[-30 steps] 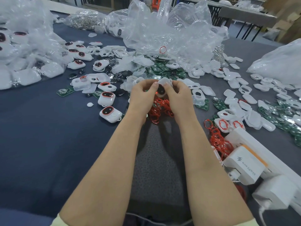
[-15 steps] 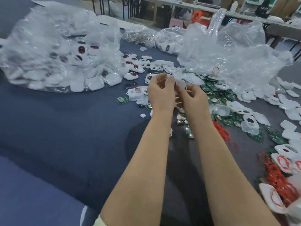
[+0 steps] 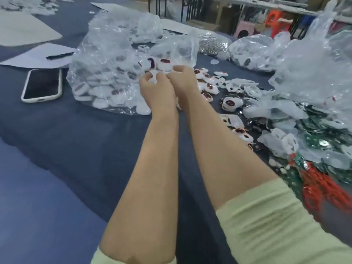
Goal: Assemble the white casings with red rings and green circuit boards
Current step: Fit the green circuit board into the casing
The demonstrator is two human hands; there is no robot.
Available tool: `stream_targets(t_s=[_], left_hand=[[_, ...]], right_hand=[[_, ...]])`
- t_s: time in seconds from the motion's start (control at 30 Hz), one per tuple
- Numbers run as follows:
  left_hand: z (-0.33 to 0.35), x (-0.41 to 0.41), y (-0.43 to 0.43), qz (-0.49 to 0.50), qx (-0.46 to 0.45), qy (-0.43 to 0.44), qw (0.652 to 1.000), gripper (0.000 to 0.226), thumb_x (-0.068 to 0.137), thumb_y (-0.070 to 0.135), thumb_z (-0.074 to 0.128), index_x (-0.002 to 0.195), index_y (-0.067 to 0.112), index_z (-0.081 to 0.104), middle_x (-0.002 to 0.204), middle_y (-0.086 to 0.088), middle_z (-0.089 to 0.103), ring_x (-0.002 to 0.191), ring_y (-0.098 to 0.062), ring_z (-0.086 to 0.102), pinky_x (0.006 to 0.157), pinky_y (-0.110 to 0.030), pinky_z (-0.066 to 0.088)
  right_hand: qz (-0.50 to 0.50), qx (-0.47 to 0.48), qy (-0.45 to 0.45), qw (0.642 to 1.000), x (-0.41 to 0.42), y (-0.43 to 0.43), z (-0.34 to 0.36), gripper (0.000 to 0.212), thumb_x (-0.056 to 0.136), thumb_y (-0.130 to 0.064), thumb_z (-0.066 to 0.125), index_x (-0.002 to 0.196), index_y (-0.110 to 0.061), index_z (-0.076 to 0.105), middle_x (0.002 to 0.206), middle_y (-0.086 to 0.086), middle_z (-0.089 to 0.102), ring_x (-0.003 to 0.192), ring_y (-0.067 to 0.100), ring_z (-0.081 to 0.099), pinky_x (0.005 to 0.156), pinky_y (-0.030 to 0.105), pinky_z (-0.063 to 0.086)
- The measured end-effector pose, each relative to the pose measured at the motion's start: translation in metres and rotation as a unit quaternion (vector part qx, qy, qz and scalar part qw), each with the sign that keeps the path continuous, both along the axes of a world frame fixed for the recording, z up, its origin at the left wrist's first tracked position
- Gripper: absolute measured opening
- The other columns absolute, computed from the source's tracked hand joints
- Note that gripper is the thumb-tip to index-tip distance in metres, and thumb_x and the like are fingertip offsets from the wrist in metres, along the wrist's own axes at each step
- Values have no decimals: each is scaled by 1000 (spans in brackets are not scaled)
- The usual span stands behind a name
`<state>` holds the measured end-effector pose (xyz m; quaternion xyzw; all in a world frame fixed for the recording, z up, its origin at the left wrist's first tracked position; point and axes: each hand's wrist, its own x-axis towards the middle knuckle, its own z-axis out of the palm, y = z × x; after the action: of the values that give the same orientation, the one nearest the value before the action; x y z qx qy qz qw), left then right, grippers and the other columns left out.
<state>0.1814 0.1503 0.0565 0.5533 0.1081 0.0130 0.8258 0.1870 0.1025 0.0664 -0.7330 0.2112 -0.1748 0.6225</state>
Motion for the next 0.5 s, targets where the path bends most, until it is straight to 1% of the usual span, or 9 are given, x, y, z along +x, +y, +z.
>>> stream_targets(t_s=[0.03,0.1,0.13,0.2,0.27,0.33,0.37,0.43,0.5], left_hand=[[-3,-2,-3,-6,-6,8,1000,33,94,10,46,126,3,49,120,-18,60,97,-31,62,87,-38,51],[-10,-8,-9,-10,-6,5,1000,28,94,7,46,121,4,51,117,-15,60,85,-22,58,78,-28,52],[-13,-13,-14,-17,-2,2,1000,24,94,7,45,117,5,52,113,-11,59,83,-16,55,70,-20,50],[-18,-20,-23,-42,0,-7,999,23,94,7,44,115,6,52,106,-5,55,86,-13,50,64,-14,42],[-21,-28,-33,-73,-2,-5,997,25,94,7,43,117,4,54,101,-4,51,88,-13,47,70,-18,40],[-23,-38,-43,-106,4,0,994,26,93,8,44,116,4,55,102,-9,54,90,-14,45,78,-24,40],[-23,-43,-46,-119,8,4,993,25,93,8,44,115,5,56,106,-13,58,90,-15,46,81,-27,41],[-25,-52,-52,-135,20,7,991,22,94,9,44,112,8,55,116,-18,60,91,-13,48,88,-32,46],[-26,-59,-56,-139,22,4,990,19,94,9,45,110,9,55,107,-12,59,91,-13,49,93,-35,47]], right_hand=[[-26,2,-11,1000,-6,-8,-5,36,87,5,51,123,0,54,92,12,64,79,20,61,78,33,50],[-57,7,-33,998,-24,-30,-13,24,88,5,48,106,-6,59,80,7,62,66,18,59,68,31,51],[-79,-24,-22,996,-37,-45,-17,22,88,2,47,100,-10,60,79,5,64,65,17,60,64,29,49],[-129,-168,39,977,-63,-75,-23,23,86,-4,50,98,-14,66,90,5,69,82,20,66,71,28,51],[-119,-307,124,936,-87,-97,-26,28,86,-7,53,107,-13,69,110,7,69,105,22,62,91,31,49],[-35,-370,208,905,-102,-106,-32,33,87,-11,56,119,-14,65,123,6,64,115,23,57,99,32,45],[5,-385,242,890,-105,-106,-36,35,88,-12,56,122,-15,63,125,7,62,116,25,56,97,31,45],[26,-401,271,875,-106,-104,-42,32,89,-14,54,120,-17,62,121,10,63,110,28,56,89,31,44],[-6,-417,254,873,-107,-104,-45,18,91,-16,52,103,-17,64,110,11,64,101,29,57,82,31,44]])
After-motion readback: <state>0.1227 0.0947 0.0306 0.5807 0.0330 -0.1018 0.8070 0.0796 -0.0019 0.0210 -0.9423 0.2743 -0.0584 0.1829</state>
